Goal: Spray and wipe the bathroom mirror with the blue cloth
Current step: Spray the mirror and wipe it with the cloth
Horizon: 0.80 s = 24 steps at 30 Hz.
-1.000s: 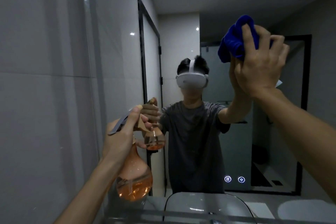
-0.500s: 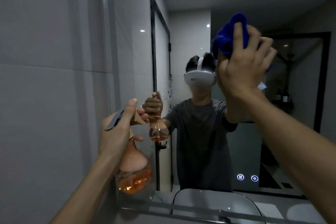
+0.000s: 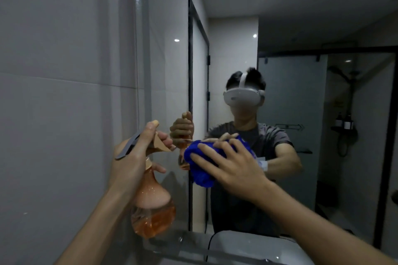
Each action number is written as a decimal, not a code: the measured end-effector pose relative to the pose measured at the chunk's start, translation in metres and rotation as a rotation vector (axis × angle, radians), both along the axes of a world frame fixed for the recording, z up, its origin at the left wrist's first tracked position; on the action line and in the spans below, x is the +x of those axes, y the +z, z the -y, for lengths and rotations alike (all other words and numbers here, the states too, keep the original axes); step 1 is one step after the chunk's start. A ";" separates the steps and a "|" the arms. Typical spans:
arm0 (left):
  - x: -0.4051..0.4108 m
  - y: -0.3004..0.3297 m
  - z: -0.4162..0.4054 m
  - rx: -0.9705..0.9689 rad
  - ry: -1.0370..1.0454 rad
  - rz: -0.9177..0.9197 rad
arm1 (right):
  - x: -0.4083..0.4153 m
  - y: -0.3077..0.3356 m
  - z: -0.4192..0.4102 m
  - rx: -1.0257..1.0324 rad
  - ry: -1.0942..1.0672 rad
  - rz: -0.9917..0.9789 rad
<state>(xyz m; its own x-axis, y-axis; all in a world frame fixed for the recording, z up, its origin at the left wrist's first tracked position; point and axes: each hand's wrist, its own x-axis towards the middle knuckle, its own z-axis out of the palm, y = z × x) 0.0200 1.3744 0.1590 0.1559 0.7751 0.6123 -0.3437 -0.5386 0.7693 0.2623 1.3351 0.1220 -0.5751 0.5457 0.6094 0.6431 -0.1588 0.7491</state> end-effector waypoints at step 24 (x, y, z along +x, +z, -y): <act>-0.034 -0.018 -0.002 -0.058 0.063 -0.008 | -0.021 -0.024 -0.026 0.129 0.082 -0.032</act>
<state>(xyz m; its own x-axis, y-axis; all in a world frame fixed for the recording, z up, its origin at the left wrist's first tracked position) -0.0141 1.3767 0.1410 0.1109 0.8178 0.5646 -0.3042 -0.5130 0.8027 0.2417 1.3612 0.0982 -0.5936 0.4140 0.6901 0.6811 -0.1981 0.7048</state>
